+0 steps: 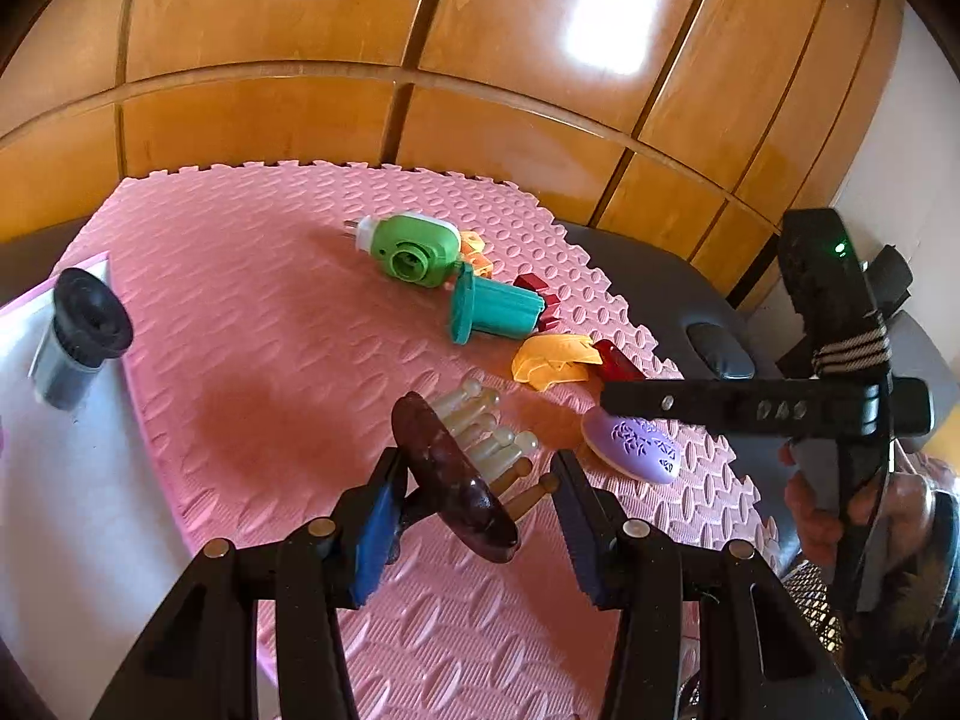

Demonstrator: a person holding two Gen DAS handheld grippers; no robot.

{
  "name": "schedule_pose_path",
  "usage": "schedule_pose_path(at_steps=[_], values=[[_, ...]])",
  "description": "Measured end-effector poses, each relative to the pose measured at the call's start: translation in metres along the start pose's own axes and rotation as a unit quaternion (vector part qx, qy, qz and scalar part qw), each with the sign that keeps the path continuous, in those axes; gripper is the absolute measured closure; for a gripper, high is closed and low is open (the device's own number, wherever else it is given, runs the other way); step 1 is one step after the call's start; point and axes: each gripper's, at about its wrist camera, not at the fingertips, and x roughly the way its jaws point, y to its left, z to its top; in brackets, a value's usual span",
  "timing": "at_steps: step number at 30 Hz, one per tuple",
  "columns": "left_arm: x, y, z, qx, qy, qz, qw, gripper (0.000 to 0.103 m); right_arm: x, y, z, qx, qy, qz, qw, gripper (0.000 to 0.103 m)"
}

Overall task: Organize rigid objects
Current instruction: 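Carry the brown comb into the box and release it while the right tool grasps the purple oval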

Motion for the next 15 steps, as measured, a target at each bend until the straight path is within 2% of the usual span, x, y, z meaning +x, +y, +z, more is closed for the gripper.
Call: schedule_pose_path(at_steps=[3,10,12,15], values=[[-0.006,0.001,-0.002,0.001,-0.003,0.003,1.0000,0.053,0.007,0.007,-0.004,-0.016,0.017,-0.012,1.000,0.044],[-0.014,0.002,-0.007,-0.002,-0.009,0.005,0.9999,0.053,0.024,0.011,-0.009,-0.044,0.046,-0.071,0.995,0.045],[-0.016,0.003,-0.007,-0.004,-0.009,0.005,0.9999,0.053,0.028,0.015,-0.012,-0.063,0.041,-0.099,0.992,0.058],[-0.019,0.002,-0.009,-0.005,-0.010,0.008,0.9999,0.053,0.032,0.024,-0.016,-0.094,0.035,-0.129,0.986,0.059]])
